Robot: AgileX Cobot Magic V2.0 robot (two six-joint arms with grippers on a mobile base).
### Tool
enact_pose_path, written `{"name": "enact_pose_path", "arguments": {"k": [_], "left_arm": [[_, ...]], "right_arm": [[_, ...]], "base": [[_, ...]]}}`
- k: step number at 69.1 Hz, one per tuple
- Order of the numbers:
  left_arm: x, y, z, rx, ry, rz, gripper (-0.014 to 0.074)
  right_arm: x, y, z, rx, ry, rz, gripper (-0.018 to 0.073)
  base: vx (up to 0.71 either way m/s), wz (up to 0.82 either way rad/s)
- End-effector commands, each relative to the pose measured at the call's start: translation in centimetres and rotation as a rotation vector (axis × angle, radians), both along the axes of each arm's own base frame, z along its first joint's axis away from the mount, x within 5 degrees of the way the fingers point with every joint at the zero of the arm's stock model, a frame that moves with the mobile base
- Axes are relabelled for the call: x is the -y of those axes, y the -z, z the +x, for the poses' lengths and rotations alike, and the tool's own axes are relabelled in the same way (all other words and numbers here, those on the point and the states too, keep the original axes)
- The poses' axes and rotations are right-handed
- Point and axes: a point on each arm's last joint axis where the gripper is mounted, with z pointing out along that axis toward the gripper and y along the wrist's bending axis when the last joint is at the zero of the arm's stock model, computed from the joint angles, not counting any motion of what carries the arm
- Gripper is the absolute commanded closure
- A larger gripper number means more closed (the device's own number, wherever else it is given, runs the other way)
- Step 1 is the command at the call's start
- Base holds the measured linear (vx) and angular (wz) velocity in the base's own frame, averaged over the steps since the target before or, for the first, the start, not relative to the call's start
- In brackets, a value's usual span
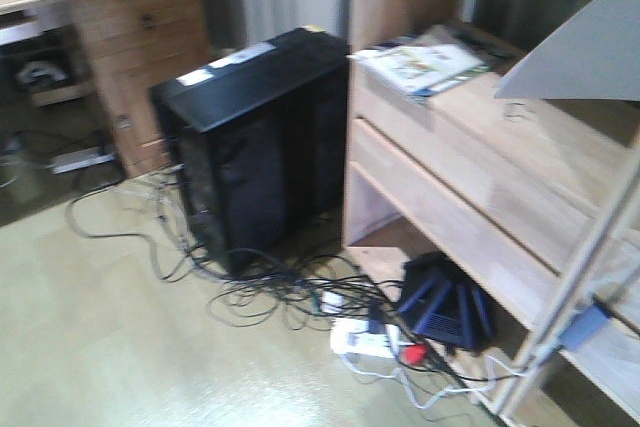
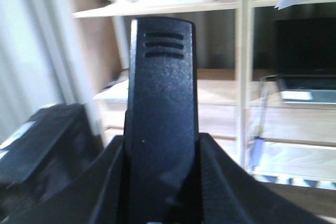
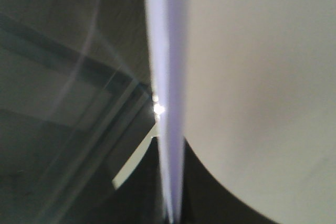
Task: Grab stapler and paper to desk for stapling
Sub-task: 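Drive the base away from the shelf toward the wooden desk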
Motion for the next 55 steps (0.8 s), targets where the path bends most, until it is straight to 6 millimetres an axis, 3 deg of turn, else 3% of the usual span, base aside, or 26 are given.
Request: {"name": "enact_pose_path", "arguments": {"k": [1,55], "left_arm": [[0.01,-1.81,0.02,0.104,0.007,-0.088,0.0603],[0.01,-1.81,0.02,0.104,0.007,-0.088,0.0603]], "right_arm": [[0.1,-0.82,-0.29,0.049,0.019,0.007,0.0565],[0.2,-0.9,-0.42,0.065,0.022,0.018,0.0565]], "base": [[-0.06,0.52],[0.02,0.44]]}}
